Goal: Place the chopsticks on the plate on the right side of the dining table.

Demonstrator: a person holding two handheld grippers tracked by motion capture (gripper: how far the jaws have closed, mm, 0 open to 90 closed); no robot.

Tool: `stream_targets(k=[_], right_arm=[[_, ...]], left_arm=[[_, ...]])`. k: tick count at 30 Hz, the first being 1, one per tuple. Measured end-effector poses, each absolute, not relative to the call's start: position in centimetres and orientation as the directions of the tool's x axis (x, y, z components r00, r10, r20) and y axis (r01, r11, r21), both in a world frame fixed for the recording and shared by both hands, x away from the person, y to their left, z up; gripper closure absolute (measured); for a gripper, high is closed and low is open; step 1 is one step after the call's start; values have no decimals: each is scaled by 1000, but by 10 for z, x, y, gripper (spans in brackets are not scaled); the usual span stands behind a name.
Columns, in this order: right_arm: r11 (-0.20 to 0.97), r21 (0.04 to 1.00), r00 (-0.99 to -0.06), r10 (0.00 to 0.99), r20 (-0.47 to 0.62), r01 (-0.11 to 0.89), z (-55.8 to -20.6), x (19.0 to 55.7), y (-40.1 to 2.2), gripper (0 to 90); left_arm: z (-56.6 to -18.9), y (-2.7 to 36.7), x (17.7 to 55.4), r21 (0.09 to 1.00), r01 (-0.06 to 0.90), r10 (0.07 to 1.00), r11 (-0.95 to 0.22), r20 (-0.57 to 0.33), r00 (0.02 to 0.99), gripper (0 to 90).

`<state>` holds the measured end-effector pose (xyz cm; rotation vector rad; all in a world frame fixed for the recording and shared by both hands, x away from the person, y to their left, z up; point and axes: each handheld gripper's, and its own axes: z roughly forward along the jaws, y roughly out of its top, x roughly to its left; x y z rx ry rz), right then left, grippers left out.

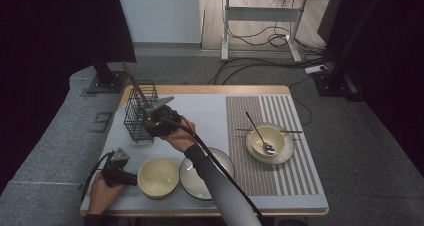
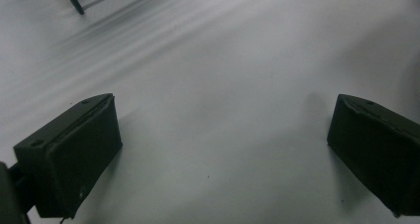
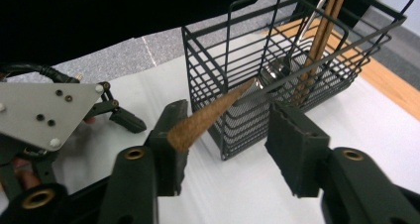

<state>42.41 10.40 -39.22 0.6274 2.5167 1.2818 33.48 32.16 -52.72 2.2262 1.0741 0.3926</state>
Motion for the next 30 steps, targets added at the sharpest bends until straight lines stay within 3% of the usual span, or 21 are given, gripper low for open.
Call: stream_targets(k=[16, 24, 30], right_arm=[[505, 830, -858, 510, -64, 239, -390, 432, 107, 767], [531, 823, -847, 516, -125, 202, -386, 430, 107, 810], [509, 836, -844, 524, -112, 205, -379, 431, 98, 822]], left_arm=[[-527, 322, 335, 652, 595, 782, -470, -5, 623, 0], [-527, 322, 335, 652, 595, 782, -470, -5, 623, 0], [-527, 322, 335, 652, 595, 782, -470, -5, 623, 0]])
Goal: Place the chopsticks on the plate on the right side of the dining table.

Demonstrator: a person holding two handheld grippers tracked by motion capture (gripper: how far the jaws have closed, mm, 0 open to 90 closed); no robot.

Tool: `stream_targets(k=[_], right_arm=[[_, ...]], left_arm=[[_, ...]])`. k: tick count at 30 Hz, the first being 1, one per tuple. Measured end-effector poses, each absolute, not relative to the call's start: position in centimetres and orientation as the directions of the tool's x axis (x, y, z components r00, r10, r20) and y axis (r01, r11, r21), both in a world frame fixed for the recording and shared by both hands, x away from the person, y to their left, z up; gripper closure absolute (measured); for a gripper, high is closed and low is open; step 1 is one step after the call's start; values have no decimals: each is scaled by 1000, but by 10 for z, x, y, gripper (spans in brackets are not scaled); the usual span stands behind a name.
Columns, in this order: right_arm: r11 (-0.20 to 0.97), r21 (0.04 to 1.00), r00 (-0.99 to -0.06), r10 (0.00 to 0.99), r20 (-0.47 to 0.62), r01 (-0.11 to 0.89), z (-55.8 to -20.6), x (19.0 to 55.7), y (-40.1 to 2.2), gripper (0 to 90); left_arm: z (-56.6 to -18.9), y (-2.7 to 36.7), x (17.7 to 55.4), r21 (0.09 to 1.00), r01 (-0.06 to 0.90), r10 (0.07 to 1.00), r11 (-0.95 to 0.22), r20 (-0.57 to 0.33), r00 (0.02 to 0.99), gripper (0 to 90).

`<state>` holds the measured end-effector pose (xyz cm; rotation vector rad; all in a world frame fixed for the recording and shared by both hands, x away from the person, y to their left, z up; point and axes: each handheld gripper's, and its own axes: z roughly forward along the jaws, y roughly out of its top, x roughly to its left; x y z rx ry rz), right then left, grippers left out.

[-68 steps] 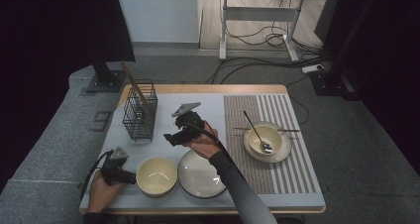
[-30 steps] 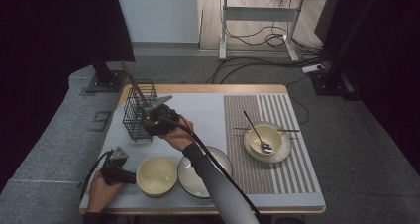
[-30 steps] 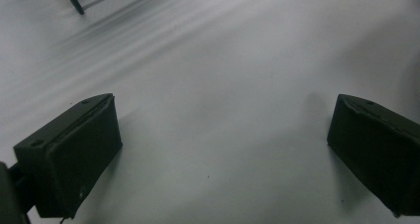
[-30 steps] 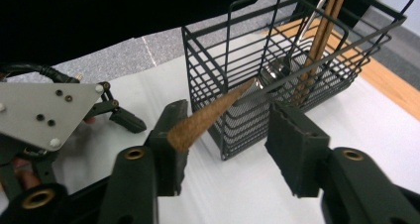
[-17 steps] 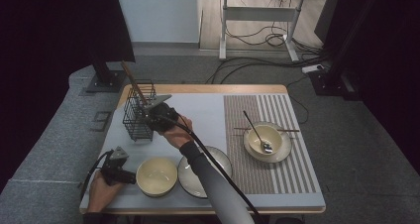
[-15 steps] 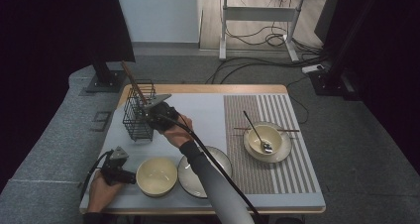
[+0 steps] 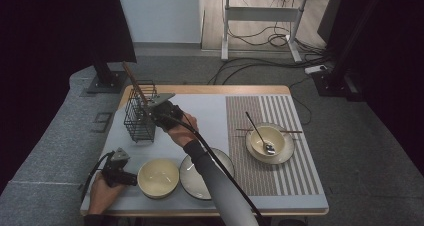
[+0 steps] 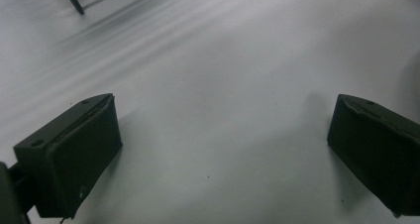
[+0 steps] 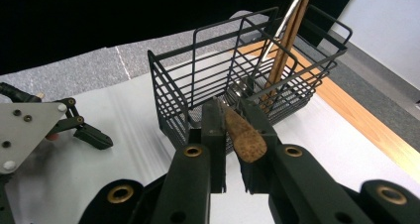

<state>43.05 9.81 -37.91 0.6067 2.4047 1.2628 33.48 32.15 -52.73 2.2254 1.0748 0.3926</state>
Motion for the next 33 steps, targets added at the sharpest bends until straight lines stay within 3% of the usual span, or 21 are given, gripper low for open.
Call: stream_targets(k=[15, 33], right_arm=[[455, 857, -854, 519, -33, 244, -365, 428, 69, 822], [453, 866, -877, 479, -37, 211, -338, 410, 34, 822]], left_arm=[[-527, 322, 335, 652, 595, 782, -470, -6, 623, 0], [-527, 321, 335, 652, 595, 782, -471, -4, 623, 0]])
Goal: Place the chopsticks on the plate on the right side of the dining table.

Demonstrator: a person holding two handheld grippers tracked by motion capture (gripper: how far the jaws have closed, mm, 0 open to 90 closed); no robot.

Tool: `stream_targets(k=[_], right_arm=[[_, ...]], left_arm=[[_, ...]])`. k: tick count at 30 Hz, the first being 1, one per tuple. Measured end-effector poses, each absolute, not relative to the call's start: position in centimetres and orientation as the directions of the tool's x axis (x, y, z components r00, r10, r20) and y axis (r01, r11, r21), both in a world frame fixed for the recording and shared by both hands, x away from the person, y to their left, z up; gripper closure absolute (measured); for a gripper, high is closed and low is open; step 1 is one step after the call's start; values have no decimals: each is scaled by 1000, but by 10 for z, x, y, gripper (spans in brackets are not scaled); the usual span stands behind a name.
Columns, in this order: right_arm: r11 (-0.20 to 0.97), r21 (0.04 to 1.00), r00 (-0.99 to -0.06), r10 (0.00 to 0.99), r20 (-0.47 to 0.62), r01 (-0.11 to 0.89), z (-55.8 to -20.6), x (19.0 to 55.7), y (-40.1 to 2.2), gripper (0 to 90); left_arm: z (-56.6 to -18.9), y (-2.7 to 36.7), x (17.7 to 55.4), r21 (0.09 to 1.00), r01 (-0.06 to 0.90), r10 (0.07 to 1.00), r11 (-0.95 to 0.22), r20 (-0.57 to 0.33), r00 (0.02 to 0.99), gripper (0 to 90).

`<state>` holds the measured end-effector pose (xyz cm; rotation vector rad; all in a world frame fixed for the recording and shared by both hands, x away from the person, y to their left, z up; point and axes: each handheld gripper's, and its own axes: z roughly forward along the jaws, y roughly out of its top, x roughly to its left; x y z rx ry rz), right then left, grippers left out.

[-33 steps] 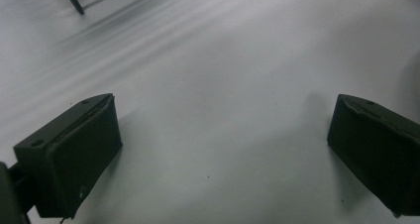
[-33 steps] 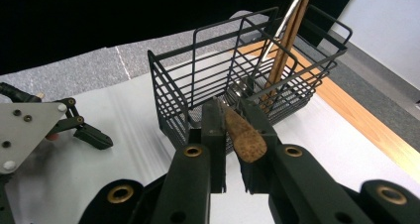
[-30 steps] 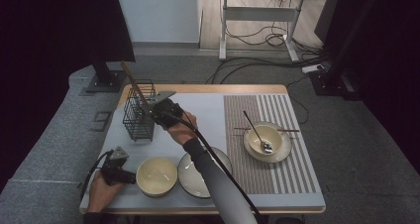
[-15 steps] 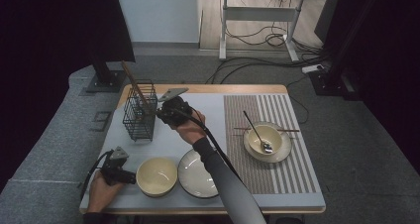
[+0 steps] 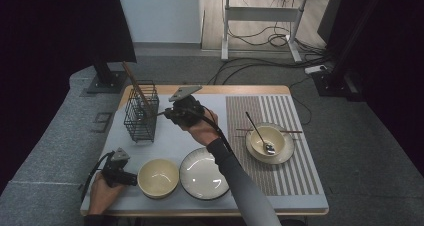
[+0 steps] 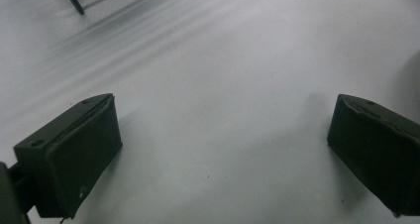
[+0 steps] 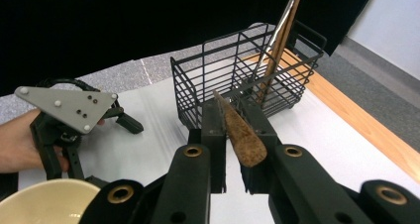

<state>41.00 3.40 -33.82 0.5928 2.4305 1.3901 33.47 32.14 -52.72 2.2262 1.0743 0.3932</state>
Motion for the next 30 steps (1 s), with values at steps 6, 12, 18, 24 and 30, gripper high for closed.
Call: stream_targets(k=[6, 12, 18, 24, 30], right_arm=[[456, 869, -883, 467, -52, 190, -329, 403, 21, 822], [453, 872, -879, 473, -59, 186, -322, 398, 12, 822], [434, 880, -865, 499, -56, 193, -311, 394, -4, 823], [423, 886, -848, 525, -68, 191, -301, 390, -21, 824], [422, 887, -839, 538, -77, 189, -298, 387, -35, 824]], left_arm=[[-527, 322, 335, 651, 595, 782, -472, -4, 624, 0], [-527, 322, 335, 652, 595, 782, -469, -6, 623, 0], [-527, 322, 335, 654, 595, 783, -467, -7, 622, 0], [-527, 323, 335, 657, 598, 786, -459, -13, 618, 5], [-526, 327, 336, 667, 606, 786, -434, -49, 617, 18]])
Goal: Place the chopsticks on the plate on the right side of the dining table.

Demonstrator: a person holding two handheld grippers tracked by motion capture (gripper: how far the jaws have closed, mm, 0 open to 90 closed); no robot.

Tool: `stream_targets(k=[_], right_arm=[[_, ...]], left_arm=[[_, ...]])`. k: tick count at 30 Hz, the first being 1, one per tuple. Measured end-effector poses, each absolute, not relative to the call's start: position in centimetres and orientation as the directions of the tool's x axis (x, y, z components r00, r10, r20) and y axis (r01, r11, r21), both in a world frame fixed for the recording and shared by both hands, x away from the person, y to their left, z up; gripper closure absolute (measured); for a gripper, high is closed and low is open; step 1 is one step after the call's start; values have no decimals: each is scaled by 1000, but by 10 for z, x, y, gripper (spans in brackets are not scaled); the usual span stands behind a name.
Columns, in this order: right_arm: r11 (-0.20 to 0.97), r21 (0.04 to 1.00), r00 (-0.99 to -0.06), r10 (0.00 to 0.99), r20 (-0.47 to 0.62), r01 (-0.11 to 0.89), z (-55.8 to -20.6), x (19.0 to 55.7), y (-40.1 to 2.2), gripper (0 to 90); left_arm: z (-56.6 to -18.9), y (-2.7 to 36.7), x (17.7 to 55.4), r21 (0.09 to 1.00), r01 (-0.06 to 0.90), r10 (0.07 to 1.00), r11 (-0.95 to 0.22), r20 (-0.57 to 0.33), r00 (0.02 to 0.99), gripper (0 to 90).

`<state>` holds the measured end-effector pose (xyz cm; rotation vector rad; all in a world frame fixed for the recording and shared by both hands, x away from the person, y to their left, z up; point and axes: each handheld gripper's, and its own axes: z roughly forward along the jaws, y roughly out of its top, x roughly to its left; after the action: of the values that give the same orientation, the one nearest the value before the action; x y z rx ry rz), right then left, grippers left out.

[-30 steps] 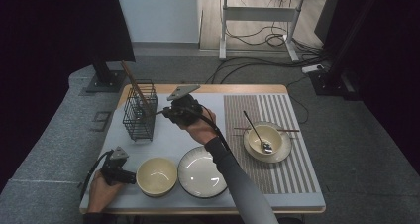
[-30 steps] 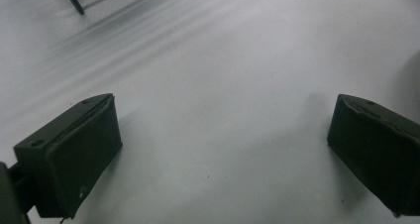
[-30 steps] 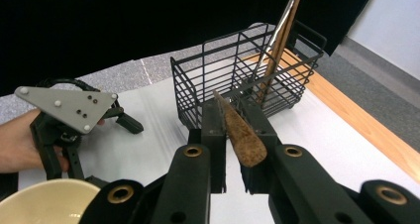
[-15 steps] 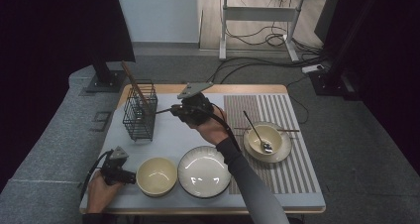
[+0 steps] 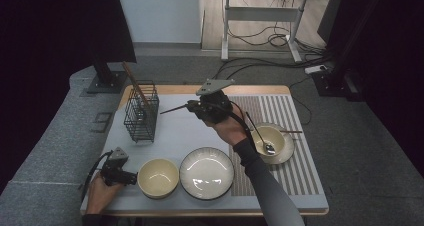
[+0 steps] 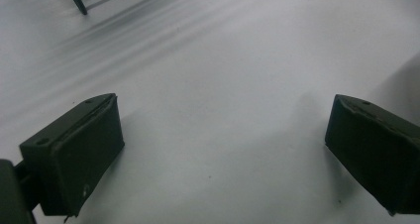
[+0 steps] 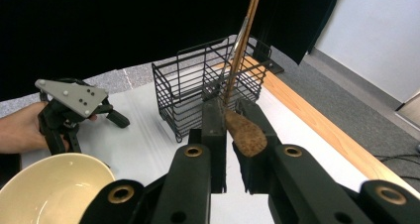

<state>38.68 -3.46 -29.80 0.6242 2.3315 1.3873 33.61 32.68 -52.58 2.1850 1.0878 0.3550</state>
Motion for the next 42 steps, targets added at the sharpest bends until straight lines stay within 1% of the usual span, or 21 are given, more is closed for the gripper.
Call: stream_targets(k=[3, 5, 7, 16, 24, 29, 35, 39, 42], right_arm=[[420, 887, -835, 545, -79, 190, -300, 386, -42, 824], [416, 887, -830, 552, -72, 199, -304, 385, -48, 824], [417, 887, -830, 553, -72, 200, -305, 385, -50, 824], [421, 884, -834, 548, -70, 203, -321, 378, -64, 824], [430, 877, -835, 546, -64, 214, -337, 373, -68, 824], [424, 878, -840, 541, -49, 221, -346, 370, -73, 824], [417, 881, -844, 534, -39, 223, -350, 366, -77, 824], [403, 888, -846, 532, -31, 221, -352, 362, -80, 824], [398, 890, -847, 531, -24, 224, -353, 360, -82, 824]], left_arm=[[-525, 329, 336, 669, 608, 790, -427, -52, 611, 28], [-525, 330, 336, 652, 620, 801, -437, -32, 598, 1], [-524, 331, 336, 649, 622, 804, -438, -27, 594, 0], [-513, 343, 335, 685, 632, 825, -362, -80, 559, 0], [-502, 349, 332, 714, 625, 828, -316, -114, 548, 0], [-496, 350, 331, 716, 623, 825, -314, -119, 552, 0], [-478, 347, 331, 733, 602, 817, -317, -111, 566, 0], [-465, 343, 330, 753, 577, 812, -315, -102, 575, 0], [-452, 335, 331, 765, 547, 794, -341, -76, 603, 7]])
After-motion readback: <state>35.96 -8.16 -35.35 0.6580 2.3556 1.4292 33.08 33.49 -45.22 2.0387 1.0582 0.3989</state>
